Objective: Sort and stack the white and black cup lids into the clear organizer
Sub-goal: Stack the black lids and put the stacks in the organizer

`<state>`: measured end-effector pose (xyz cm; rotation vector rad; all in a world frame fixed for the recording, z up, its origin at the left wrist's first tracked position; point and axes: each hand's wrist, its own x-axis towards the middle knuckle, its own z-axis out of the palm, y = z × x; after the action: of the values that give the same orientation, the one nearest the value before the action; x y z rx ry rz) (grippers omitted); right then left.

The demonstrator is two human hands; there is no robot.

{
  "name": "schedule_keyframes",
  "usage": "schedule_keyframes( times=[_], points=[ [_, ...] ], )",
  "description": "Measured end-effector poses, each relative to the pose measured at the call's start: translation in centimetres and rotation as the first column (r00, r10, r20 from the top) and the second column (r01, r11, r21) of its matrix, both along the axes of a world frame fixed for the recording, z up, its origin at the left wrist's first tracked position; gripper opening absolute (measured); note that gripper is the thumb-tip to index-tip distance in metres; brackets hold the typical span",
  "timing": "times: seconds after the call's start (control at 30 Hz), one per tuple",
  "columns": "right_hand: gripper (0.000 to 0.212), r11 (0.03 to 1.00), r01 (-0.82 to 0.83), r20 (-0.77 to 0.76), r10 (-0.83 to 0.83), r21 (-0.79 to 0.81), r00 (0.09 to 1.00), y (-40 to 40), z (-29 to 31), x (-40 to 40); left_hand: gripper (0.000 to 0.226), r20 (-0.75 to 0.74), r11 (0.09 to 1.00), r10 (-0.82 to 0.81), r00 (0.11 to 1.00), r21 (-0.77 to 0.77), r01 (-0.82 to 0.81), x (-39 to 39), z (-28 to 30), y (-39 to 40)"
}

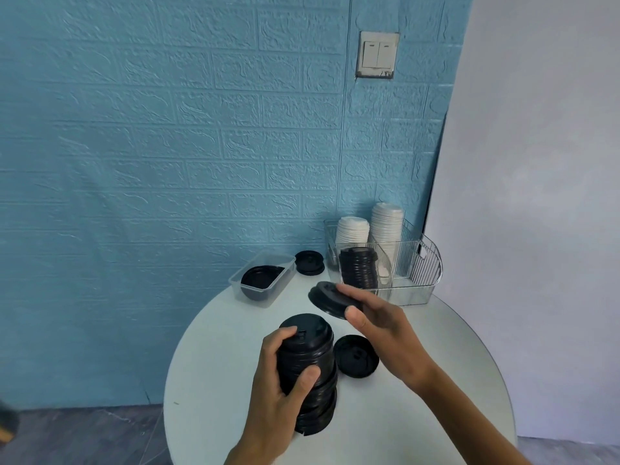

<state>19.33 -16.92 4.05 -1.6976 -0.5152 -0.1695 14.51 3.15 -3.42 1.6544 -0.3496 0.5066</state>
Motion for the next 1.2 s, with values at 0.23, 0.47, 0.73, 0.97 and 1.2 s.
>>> schedule_keyframes(
  times=[0.23, 0.47, 0.73, 0.97, 1.2],
  points=[
    [0.046, 0.987, -0.119, 0.009, 0.121, -0.104, 0.993, 2.5, 1.2, -2.4, 0.059, -0.011, 1.0, -0.003, 1.0, -0.007, 0.003, -0.2, 0.0, -0.3],
    [0.038, 0.997, -0.079, -0.042, 0.078, -0.024, 0.996, 3.5, 0.6, -2.5, 0.073, -0.041, 0.999, 0.009, 0.999, -0.048, -0.011, -0.2, 0.2, -0.6],
    [0.036, 0.991, -0.114, -0.073, 0.109, -0.066, 0.991, 3.2, 0.6, -2.8, 0.084, -0.07, 1.0, 0.017, 0.997, -0.015, -0.018, -0.1, 0.1, -0.1],
    [0.037, 0.977, -0.123, -0.104, 0.106, -0.175, 0.989, 3.2, 1.0, -2.8, 0.064, -0.068, 0.999, -0.02, 0.997, 0.032, 0.023, -0.4, -0.1, 0.2],
    [0.037, 0.992, -0.114, -0.225, 0.098, -0.058, 0.969, 4.5, 0.2, -3.7, 0.055, -0.152, 0.986, -0.129, 0.98, -0.122, 0.111, -1.5, 2.1, 0.7]
  ],
)
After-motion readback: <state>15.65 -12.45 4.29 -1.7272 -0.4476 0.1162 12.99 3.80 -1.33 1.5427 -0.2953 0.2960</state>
